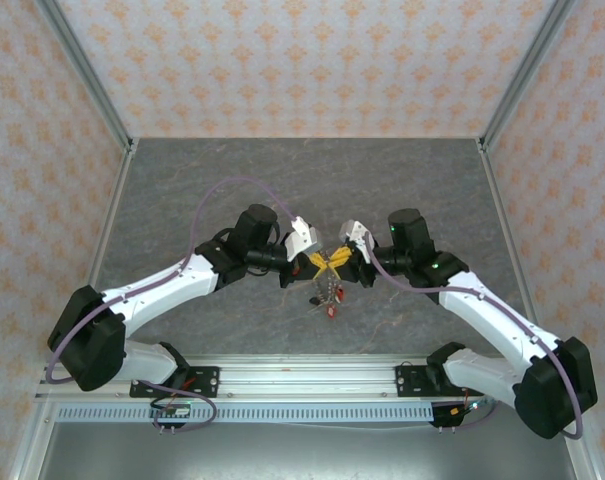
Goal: Put the keys on the keyring
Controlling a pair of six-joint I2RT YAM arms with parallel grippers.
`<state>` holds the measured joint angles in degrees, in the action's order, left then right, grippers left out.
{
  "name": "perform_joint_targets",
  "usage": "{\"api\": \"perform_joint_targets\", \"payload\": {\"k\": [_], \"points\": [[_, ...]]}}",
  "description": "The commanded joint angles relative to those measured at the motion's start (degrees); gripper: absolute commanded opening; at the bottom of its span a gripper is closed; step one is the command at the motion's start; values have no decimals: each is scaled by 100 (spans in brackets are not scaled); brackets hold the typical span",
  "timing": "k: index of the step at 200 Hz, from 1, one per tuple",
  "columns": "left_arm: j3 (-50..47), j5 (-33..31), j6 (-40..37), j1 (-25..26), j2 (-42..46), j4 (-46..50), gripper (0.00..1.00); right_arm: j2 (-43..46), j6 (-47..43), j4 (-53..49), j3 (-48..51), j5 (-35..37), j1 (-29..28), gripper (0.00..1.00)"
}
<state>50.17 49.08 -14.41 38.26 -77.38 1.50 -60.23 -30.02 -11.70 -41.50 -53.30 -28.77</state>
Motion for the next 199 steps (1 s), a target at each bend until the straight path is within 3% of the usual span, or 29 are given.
{"api": "perform_joint_targets", "payload": {"k": [1,24,127,199], "points": [[26,64,-18,32,241,-239,0,240,-138,-130,-138,118,25,20],[28,-40,-86,31,263,-158,0,403,-286,-459,-244,218,22,25],[193,-30,-97,32,139,-70,0,-3,-292,-99,-417,-383,-69,24],[183,-71,-51,32,179,-237,0,-323,-873,-1218,-424,437,-67,15]]}}
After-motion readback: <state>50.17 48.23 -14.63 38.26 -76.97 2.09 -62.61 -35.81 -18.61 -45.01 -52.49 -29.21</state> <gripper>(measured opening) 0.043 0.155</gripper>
